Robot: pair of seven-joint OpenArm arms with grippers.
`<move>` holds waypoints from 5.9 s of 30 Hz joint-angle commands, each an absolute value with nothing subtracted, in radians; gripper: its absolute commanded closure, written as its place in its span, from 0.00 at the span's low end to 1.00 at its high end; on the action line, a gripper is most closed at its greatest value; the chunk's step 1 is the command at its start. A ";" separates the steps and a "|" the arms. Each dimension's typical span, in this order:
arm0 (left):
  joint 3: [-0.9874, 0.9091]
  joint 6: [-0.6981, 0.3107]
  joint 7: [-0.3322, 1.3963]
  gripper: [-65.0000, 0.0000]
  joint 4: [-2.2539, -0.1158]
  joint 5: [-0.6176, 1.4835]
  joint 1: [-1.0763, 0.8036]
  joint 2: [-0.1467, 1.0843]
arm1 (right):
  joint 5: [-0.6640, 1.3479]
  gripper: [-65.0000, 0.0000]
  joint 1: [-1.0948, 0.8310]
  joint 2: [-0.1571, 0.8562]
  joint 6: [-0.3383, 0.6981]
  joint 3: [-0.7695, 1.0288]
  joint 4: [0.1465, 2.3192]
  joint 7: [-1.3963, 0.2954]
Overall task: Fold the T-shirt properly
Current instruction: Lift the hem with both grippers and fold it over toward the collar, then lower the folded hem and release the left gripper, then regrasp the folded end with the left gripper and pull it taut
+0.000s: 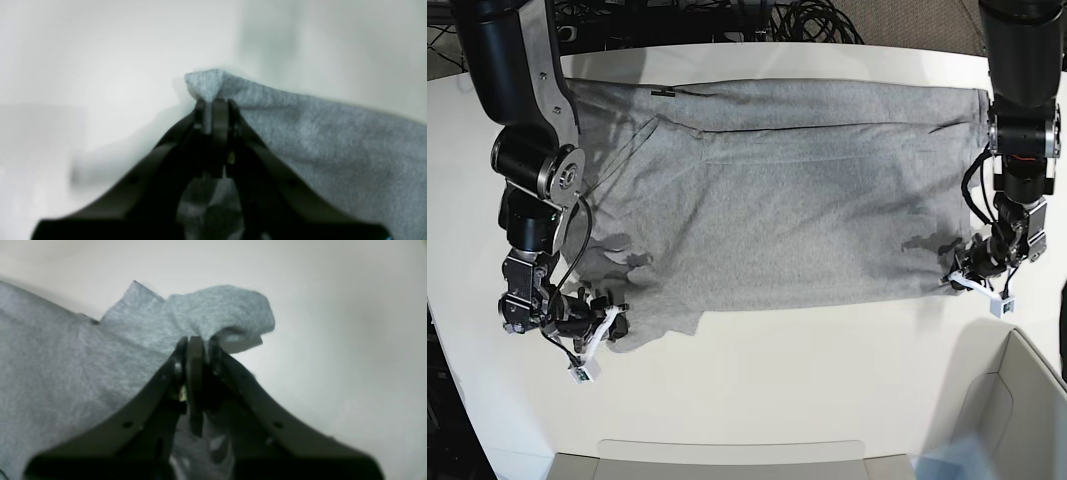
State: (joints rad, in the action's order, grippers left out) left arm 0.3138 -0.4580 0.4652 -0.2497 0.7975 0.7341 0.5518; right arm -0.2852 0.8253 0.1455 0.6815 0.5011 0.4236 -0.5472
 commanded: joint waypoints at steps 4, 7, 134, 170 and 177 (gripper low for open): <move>0.272 -0.447 0.501 1.00 -0.421 0.789 0.685 0.573 | -0.260 1.00 0.812 0.140 0.691 0.503 0.621 -0.585; 0.127 -0.438 0.567 1.00 -0.667 0.783 0.561 0.573 | -0.266 1.00 0.768 0.105 0.693 0.499 0.745 -0.615; -0.183 -0.698 0.946 0.35 -1.092 0.503 -0.062 0.490 | -0.265 0.55 -0.079 0.067 0.698 0.450 1.879 -1.086; -0.466 -0.698 0.978 1.00 -0.808 0.501 0.082 0.667 | -0.266 0.55 -0.076 0.067 0.698 0.455 1.879 -1.086; -0.458 -0.698 0.980 1.00 -0.803 0.501 0.085 0.671 | -0.266 0.55 -0.077 0.067 0.698 0.453 1.879 -1.086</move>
State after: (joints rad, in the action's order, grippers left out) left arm -0.4637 -0.7235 0.9314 -0.8104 0.5785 0.0944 0.6544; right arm -0.2657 -0.0887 0.0578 0.6827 0.4541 1.8614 -1.0954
